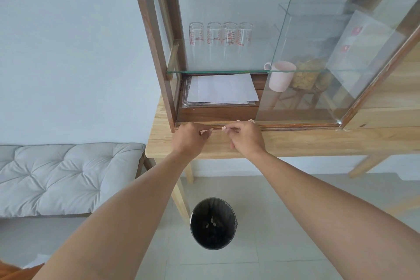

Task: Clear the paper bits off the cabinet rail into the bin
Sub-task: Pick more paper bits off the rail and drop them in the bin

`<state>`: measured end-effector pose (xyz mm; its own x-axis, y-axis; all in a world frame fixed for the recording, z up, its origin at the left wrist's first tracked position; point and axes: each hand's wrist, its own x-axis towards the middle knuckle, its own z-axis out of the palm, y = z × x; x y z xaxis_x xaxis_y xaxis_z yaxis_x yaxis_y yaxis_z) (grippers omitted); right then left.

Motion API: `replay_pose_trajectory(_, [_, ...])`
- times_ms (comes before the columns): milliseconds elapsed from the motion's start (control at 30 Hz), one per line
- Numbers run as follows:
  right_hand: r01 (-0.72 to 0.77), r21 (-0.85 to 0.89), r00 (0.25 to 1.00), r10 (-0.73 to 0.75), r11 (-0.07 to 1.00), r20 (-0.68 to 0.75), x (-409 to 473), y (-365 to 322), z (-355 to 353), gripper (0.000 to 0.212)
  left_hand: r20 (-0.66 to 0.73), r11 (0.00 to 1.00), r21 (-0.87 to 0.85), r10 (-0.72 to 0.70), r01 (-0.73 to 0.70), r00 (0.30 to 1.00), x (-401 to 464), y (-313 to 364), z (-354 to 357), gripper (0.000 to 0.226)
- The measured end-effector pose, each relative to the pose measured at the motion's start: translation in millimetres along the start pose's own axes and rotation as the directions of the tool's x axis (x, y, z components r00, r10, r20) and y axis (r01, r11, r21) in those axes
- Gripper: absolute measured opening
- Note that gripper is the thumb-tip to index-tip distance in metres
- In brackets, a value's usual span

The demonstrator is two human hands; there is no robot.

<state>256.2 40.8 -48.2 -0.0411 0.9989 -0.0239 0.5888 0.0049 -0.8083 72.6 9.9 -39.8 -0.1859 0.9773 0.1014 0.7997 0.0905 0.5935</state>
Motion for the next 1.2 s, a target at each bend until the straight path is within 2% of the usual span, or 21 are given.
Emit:
replay_pose_trajectory(233, [-0.039,0.002,0.999,0.039,0.999,-0.012,-42,-1,-6,0.014,0.02,1.0,0.017,0.005,-0.005,1.0,-40,-7,-10,0.022])
replay_pose_trajectory(533, [-0.093,-0.01,0.995,0.093,0.996,0.036,-108,30,5,0.016,0.09,0.999,-0.029,0.026,-0.024,0.996,-101,-30,-2,0.021])
replay_pose_trajectory(667, [-0.117,-0.02,0.991,0.118,0.993,0.056,-125,44,16,0.016,0.137,1.0,-0.004,-0.017,0.018,0.99,-119,-45,8,0.024])
replay_pose_trajectory(1000, [-0.195,-0.139,0.958,0.219,0.971,0.184,-134,117,54,0.016,0.258,0.994,0.038,-0.108,0.102,0.96,-140,-87,78,0.024])
replay_pose_trajectory(1200, [-0.199,-0.227,0.929,0.258,0.953,0.267,-117,159,76,0.018,0.284,0.986,0.042,-0.167,0.162,0.944,-131,-105,123,0.021])
